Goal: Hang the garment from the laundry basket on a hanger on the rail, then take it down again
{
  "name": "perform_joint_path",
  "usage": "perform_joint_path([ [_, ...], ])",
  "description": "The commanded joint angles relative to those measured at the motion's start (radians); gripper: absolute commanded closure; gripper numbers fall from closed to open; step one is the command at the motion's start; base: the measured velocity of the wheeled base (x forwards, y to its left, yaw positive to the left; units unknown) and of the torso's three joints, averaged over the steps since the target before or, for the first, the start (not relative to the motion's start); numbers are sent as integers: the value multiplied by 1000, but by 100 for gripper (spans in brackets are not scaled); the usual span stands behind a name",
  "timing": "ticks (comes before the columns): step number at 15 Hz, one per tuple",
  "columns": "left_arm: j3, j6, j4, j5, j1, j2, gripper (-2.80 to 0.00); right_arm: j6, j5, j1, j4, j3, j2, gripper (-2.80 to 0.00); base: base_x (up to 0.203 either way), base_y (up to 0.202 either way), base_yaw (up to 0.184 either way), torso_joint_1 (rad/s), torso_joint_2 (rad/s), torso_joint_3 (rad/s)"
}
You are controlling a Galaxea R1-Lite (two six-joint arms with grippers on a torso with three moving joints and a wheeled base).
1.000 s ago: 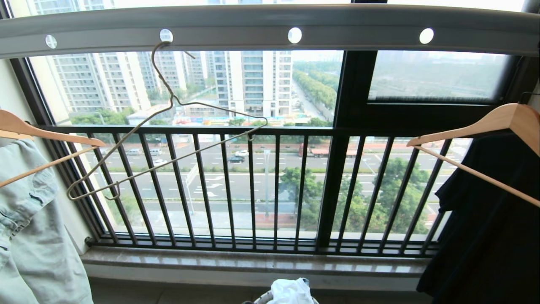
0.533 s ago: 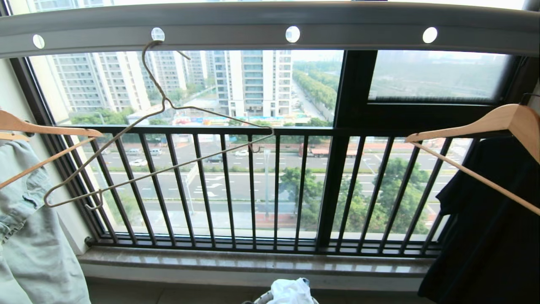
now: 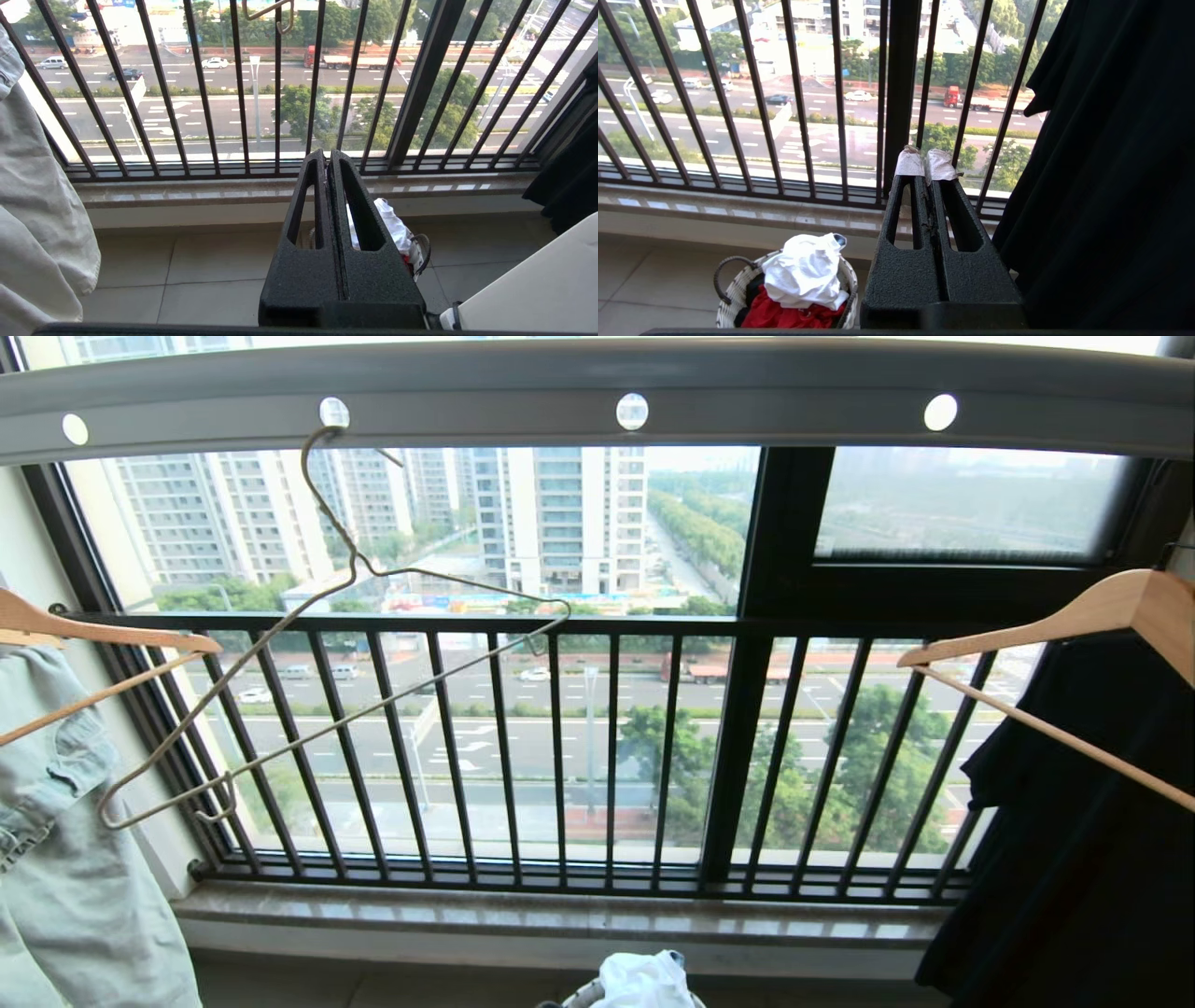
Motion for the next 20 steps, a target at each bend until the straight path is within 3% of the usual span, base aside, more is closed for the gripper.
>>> perform_joint_path([
  [1,218,34,-88,13,-9,-112,0,-1,0,0,0,0,0,0,0,0,0,0,0,0],
  [4,541,88,-452,77,-11,-140,0,-1,0,0,-1,1,0,0,0,0,0,0,0,0],
  [7,808,209,-772,107,-12,-150,0,-1,0,0,0,0,0,0,0,0,0,0,0,0],
  [8,837,233,-801,114,-12,-152,0,0,0,0,0,0,0,0,0,0,0,0,0,0],
  [9,837,241,-759,116,-12,-153,0,-1,0,0,0,0,0,0,0,0,0,0,0,0],
  [14,837,136,-753,132,-12,-153,0,0,0,0,0,1,0,0,0,0,0,0,0,0],
  [20,837,117,-753,138,-12,-153,0,-1,0,0,0,0,0,0,0,0,0,0,0,0],
])
